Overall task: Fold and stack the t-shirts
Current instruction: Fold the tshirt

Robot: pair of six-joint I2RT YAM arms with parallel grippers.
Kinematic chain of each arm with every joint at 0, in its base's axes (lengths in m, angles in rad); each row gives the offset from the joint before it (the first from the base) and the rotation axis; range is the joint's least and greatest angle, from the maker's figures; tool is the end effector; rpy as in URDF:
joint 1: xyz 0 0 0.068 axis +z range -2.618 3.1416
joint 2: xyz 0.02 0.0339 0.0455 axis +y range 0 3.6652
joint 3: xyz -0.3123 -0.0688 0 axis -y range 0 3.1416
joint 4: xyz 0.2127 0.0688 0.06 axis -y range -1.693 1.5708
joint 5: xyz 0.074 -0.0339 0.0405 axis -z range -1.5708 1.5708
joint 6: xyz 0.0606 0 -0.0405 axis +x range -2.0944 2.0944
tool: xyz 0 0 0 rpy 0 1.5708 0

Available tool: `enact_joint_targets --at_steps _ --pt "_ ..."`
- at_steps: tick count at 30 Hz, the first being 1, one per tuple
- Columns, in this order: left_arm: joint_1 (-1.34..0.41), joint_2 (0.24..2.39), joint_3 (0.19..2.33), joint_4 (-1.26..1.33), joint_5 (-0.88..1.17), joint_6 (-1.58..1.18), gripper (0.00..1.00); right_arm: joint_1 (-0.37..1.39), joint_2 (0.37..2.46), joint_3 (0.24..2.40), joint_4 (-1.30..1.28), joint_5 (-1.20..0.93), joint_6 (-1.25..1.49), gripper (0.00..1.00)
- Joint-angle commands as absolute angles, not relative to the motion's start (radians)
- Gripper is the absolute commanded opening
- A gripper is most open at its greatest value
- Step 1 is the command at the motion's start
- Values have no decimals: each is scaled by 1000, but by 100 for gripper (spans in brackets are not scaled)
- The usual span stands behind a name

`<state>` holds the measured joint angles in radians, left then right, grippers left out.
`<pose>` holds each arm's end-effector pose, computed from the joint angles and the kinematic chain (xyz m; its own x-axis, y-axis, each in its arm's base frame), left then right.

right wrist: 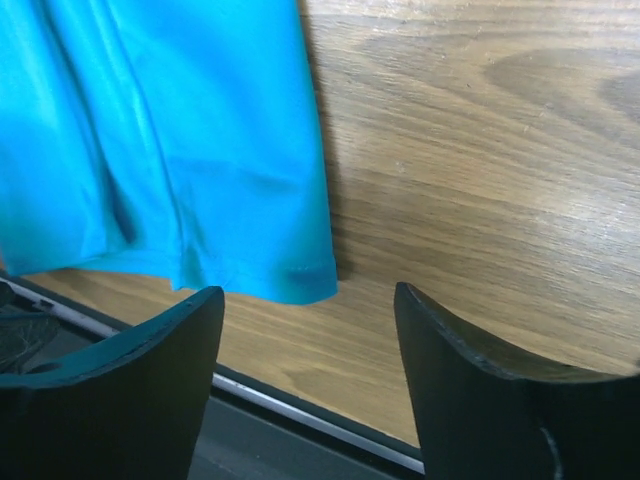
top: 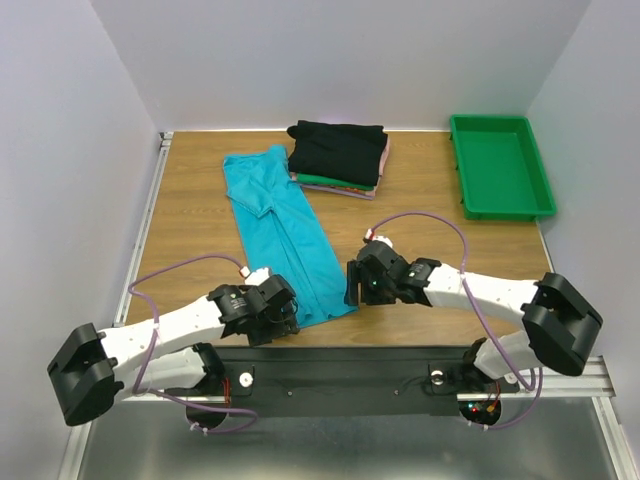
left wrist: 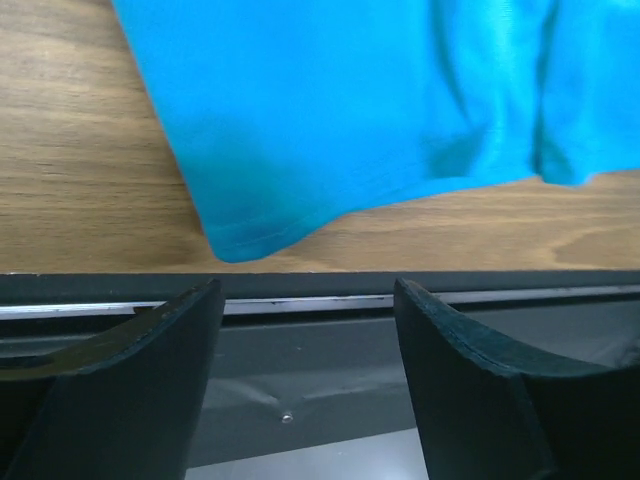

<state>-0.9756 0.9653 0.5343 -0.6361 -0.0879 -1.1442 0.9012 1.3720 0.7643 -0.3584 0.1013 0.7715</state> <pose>0.0747 -0.1009 0.2183 -0.9325 -0.2403 -0.2697 -0.1156 0.9058 -0.4076 0.1560 0.1872 0.2370 -0.8850 -0.0005 -0.4655 -0.1776 0.9247 0.3367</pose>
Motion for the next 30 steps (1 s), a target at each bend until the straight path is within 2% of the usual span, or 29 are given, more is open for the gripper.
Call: enact_joint_targets --at_steps 1,6,12,13,14,15,16,17,18,20,23,26,27,30 --pt "-980 1014 535 -627 -121 -1177 73 890 1408 807 -344 100 782 72" --pt "-980 1065 538 -623 -130 -1181 59 888 1462 810 -334 55 782 67" --pt "-980 1135 555 -615 -158 -1164 50 887 1497 804 -305 9 788 61" --pt "-980 1150 563 -617 -160 -1161 45 888 1500 804 -298 6 788 60" --pt "-980 1185 564 -609 -169 -1155 44 888 1509 804 -293 5 790 58" --pt "-980 1202 566 -606 -167 -1155 28 888 1512 804 -284 6 792 54" --pt "-980 1231 568 -598 -166 -1149 21 887 1523 807 -279 -35 790 43" --pt "-980 1232 569 -595 -163 -1144 14 888 1523 807 -273 -35 790 43" --pt "-980 1255 571 -597 -161 -1144 0 888 1531 807 -265 -54 788 36" --pt "-980 1264 578 -600 -175 -1138 0 887 1535 813 -262 -77 782 26" --pt "-980 1218 589 -615 -207 -1144 0 888 1526 827 -258 -84 769 17" --pt "-980 1161 594 -615 -248 -1157 0 888 1517 859 -256 -74 755 11" --pt "-980 1122 595 -611 -255 -1155 0 888 1517 873 -256 -68 743 6" --pt "-980 1053 609 -600 -304 -1157 0 888 1534 935 -256 -63 718 2"
